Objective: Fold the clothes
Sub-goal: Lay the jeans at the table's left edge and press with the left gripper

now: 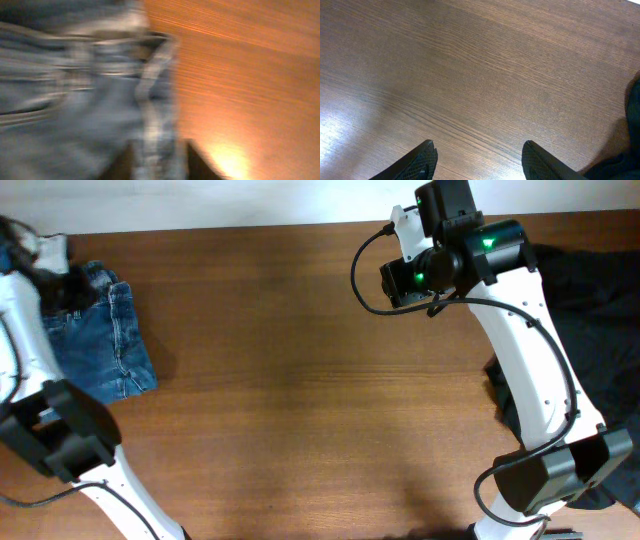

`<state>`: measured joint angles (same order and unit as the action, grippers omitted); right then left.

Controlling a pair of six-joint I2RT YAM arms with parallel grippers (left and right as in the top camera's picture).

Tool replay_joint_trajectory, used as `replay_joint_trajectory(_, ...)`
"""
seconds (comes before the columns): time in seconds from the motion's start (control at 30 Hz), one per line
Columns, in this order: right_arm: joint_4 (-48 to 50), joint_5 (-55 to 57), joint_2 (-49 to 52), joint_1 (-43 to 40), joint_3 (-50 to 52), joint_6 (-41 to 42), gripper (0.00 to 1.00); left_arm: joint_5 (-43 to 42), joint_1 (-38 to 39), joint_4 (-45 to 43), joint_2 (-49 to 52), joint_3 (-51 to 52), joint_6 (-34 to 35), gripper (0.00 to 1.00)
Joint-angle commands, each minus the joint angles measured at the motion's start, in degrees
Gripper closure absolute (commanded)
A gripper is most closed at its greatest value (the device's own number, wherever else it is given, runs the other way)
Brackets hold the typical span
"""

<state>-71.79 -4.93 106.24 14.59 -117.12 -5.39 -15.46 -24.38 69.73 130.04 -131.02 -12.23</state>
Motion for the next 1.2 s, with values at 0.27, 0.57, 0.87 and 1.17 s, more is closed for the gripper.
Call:
replay_joint_trajectory(0.27,-1.22,0.72,0.37,-0.48,-0.15,-0.37,0.4,12.17,10.82,1.38,7.67,2.84,0.39,0.88)
replay_joint_trajectory(0.57,-1.9,1.16,0.37,-0.48,-0.15,-0.39,0.4,18.32,10.36,10.51,14.1,4.72,0.39,0.89)
replay_joint_trajectory(0.87,-1.75,1.16,0.37,-0.48,-0.15,-0.39,0.4,26.27,7.76,21.38,14.4,6.6,5.44,0.96)
replay_joint_trajectory(1.17,-1.75,1.16,0.42,-0.48,-0.15,-0.39,0.4,31.54,3.43,21.4,14.38,6.6,9.46,0.97)
